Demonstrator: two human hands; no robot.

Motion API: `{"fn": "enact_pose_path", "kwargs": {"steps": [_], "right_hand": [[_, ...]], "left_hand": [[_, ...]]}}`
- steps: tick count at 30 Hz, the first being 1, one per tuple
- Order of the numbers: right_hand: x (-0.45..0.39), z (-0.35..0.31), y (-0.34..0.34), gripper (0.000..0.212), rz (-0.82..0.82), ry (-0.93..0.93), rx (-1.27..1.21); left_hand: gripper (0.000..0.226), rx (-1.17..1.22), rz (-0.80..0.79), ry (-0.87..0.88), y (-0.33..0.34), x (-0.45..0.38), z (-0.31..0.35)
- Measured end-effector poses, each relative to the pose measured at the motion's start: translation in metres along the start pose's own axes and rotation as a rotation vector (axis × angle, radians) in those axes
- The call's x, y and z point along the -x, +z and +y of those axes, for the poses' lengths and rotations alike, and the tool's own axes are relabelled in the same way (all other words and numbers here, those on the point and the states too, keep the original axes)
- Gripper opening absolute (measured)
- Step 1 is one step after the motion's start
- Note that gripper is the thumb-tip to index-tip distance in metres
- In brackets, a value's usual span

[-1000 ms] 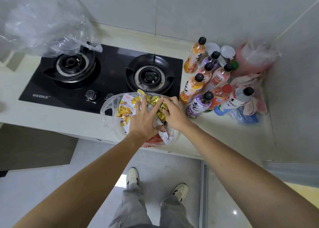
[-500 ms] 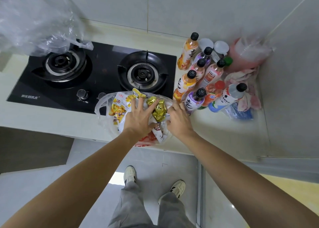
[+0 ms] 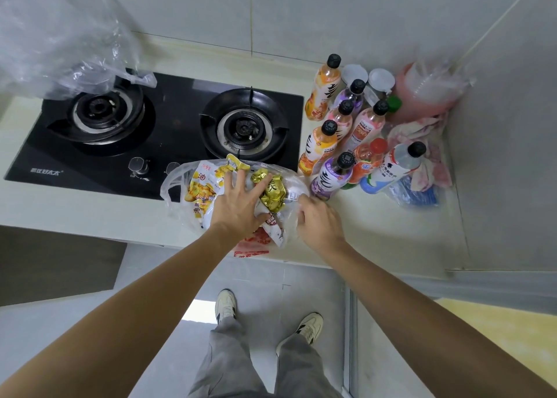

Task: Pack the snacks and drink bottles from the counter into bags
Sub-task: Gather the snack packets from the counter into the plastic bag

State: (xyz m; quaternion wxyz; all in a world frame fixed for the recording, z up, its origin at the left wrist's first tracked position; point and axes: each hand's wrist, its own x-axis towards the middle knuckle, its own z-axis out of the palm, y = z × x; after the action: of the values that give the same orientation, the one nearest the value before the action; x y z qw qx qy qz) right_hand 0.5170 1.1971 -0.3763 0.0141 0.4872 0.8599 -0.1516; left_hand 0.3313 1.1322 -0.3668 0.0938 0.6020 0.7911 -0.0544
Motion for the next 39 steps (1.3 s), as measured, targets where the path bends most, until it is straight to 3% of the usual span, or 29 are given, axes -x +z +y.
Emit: {"fn": "enact_pose_path", "kwargs": {"steps": [2,6,8,11,13,16,22,26,28,29,31,33,35,39], "right_hand": [[0.005,0.0,-0.003,0.005,0.073,0.031,-0.1],[0.004,-0.003,-0.01,0.05,0.176,0.123,-0.294],[-0.002,-0.006,-0.011,0.06,0.166,0.127,-0.264],[-0.01,-0.013,-0.011,0.034,0.081,0.159,-0.231],[-0.014,-0.016,-0.01,0.019,0.06,0.207,-0.339],[-0.016,-0.017,-0.009,0.029,0.073,0.277,-0.523],[0.003,-0.015,-0.016,0.034,0.263,0.165,-0.679],[0.01,-0.014,-0.02,0.032,0.234,0.181,-0.613],[0.011,-0.015,-0.023,0.009,0.146,0.23,-0.566],[0.011,-0.018,-0.023,0.014,0.116,0.255,-0.521],[0.011,-0.02,-0.019,0.045,0.085,0.261,-0.386],[0.011,-0.023,-0.014,0.058,0.07,0.248,-0.218],[0.011,-0.023,-0.012,0.053,0.019,0.268,-0.092],[0.009,-0.019,-0.013,0.022,-0.004,0.254,-0.035]], "left_hand": [[0.092,0.001,0.0,0.006,0.0,0.0,-0.001],[0.09,0.007,0.0,0.015,0.001,0.002,-0.003],[0.091,0.007,0.001,0.016,0.002,0.003,-0.004],[0.09,-0.003,0.009,0.021,0.003,0.003,-0.004],[0.09,-0.004,0.012,0.027,0.003,0.004,-0.005],[0.089,0.006,0.012,0.032,0.005,0.005,-0.007],[0.081,0.017,0.019,0.037,0.005,0.005,-0.008],[0.081,0.016,0.018,0.035,0.001,0.005,-0.006],[0.081,0.01,0.02,0.033,0.001,0.006,-0.005],[0.081,0.01,0.022,0.032,0.001,0.006,-0.005],[0.082,0.008,0.022,0.032,0.004,0.006,-0.005],[0.083,0.008,0.021,0.037,0.007,0.007,-0.006],[0.084,0.012,0.023,0.043,0.009,0.008,-0.007],[0.085,0.004,0.029,0.052,0.009,0.009,-0.009]]}}
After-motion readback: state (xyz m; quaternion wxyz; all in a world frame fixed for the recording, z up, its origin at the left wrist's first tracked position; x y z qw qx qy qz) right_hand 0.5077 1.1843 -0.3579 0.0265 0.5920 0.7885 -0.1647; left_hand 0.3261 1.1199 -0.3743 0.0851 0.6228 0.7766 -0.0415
